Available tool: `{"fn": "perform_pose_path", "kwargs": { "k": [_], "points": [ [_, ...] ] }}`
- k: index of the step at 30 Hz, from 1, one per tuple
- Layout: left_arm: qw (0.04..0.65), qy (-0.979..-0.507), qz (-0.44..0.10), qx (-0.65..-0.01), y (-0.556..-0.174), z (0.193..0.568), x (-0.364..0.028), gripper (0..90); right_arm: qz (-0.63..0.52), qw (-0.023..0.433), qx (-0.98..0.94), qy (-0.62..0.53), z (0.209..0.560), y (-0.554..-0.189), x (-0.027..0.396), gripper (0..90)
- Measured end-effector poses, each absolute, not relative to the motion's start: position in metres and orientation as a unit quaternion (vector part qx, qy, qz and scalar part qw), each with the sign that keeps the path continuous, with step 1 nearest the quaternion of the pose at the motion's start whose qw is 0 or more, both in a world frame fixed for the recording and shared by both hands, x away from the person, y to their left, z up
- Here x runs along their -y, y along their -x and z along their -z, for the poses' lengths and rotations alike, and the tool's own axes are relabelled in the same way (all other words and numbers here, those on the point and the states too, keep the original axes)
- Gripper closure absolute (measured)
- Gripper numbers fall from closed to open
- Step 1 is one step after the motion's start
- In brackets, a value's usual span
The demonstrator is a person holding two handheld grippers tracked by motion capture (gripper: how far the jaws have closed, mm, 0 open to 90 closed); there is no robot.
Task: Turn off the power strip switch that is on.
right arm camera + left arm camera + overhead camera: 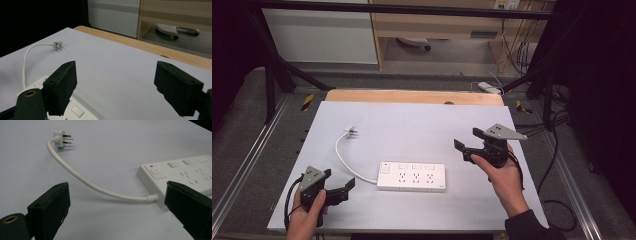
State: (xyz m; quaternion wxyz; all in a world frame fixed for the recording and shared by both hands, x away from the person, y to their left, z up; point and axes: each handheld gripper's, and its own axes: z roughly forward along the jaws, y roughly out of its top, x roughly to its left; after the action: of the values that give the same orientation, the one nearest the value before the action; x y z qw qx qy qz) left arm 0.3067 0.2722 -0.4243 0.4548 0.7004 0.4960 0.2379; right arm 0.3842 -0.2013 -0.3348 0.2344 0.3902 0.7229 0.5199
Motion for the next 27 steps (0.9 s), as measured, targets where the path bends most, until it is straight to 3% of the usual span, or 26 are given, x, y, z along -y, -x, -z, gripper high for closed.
{"fn": "perform_pose_path", "kwargs": {
  "k": [8, 27],
  "points": [
    [0.455, -0.697, -0.241, -0.499, -0.307, 0.423, -0.275, 6.6, -0.520, 0.234, -0.725, -0.387, 0.336, -0.386, 0.196, 29.9],
    [0.456, -0.698, -0.240, -0.498, -0.306, 0.423, -0.274, 6.6, -0.527, 0.242, -0.737, -0.347, 0.341, -0.387, 0.176, 81.8]
  ]
}}
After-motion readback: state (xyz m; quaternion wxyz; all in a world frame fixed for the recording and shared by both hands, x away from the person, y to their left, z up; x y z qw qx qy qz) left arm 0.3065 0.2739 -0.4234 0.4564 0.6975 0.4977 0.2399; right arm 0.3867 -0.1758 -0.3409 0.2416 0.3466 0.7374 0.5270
